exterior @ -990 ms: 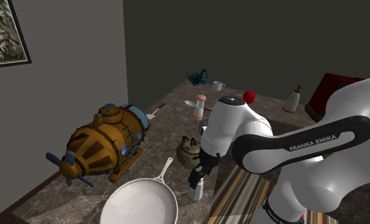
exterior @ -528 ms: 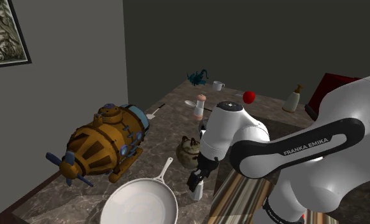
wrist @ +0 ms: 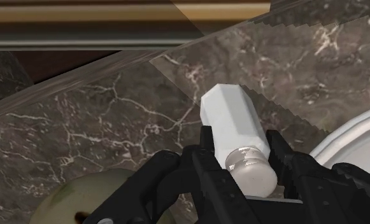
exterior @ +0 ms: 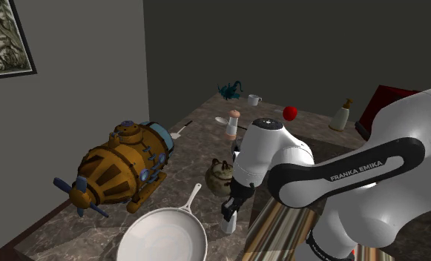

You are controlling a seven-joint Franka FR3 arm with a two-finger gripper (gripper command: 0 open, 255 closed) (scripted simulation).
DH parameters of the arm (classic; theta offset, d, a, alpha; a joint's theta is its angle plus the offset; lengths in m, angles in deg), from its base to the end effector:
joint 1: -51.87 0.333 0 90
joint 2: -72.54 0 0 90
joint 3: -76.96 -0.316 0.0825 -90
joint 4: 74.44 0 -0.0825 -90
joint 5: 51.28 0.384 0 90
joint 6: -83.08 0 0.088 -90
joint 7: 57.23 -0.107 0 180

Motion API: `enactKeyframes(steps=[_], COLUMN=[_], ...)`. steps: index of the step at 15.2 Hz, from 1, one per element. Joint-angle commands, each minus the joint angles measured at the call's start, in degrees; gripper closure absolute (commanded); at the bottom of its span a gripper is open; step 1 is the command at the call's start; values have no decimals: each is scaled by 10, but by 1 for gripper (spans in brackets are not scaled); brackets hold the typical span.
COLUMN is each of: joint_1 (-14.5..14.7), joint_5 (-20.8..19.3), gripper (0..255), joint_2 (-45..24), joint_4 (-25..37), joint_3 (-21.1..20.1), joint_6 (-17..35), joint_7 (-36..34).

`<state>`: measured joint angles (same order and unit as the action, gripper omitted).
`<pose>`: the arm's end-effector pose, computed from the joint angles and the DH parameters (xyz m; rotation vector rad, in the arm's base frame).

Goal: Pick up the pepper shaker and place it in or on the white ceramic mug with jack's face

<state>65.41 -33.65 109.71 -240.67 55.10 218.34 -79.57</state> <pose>0.2741 0.1750 0.3475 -3.0965 0.0697 -0.1326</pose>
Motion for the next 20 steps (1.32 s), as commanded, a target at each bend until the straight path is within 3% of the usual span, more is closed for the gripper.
enactKeyframes(steps=[1, 5, 20], joint_1=[0, 0, -7], joint_5=[0, 0, -27], gripper=[255, 255, 255], joint_2=[0, 0, 76], joint_4=[0, 0, 77], joint_3=[0, 0, 30], joint_6=[0, 0, -152], joint_7=[0, 0, -3])
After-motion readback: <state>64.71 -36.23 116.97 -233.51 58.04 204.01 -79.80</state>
